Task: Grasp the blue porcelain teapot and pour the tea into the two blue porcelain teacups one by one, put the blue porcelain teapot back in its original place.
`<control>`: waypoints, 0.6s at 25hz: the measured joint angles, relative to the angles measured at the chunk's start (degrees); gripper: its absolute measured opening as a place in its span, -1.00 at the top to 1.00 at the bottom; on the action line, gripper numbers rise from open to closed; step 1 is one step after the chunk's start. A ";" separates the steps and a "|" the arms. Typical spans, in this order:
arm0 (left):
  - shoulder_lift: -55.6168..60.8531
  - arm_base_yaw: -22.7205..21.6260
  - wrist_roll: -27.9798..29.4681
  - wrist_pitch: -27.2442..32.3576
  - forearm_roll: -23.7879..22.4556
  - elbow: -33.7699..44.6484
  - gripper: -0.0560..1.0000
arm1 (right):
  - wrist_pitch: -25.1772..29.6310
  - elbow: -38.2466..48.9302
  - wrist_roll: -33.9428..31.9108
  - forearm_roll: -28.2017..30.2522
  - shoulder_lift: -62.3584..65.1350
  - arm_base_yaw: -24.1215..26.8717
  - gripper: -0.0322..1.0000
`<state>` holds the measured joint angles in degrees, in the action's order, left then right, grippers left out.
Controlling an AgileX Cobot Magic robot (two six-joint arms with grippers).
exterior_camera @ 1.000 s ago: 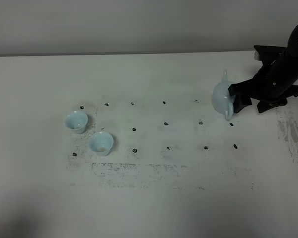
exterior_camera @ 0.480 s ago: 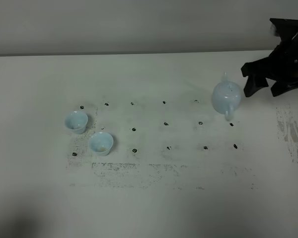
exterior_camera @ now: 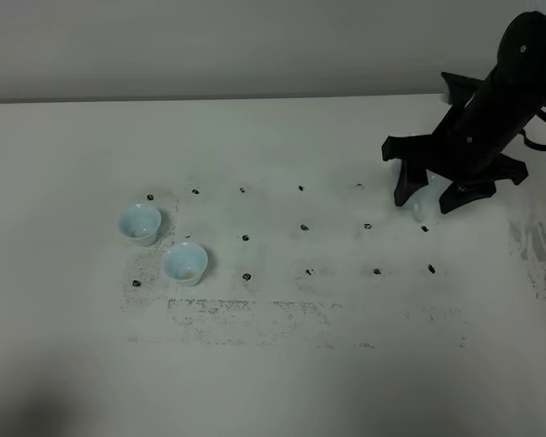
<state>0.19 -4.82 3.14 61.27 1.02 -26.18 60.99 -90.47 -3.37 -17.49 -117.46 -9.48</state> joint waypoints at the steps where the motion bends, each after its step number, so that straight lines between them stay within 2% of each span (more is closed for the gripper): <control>1: 0.00 0.00 0.00 0.00 0.00 0.00 -0.53 | -0.48 0.00 -0.27 0.55 -0.33 0.00 -0.09; 6: 0.00 0.00 0.00 0.00 0.00 0.00 -0.53 | 0.94 -1.99 -1.57 1.77 -0.40 -0.25 -0.05; 10: 0.00 0.00 0.00 0.00 0.00 0.00 -0.53 | 2.76 -5.16 -3.66 5.05 -0.59 -2.42 -0.05; 15: 0.00 0.00 0.00 0.00 0.00 0.00 -0.53 | 3.25 -5.38 -4.44 5.16 -3.47 -3.02 -0.05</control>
<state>0.19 -4.82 3.14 61.27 1.02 -26.18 64.24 -95.85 -7.82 -12.32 -120.94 -12.50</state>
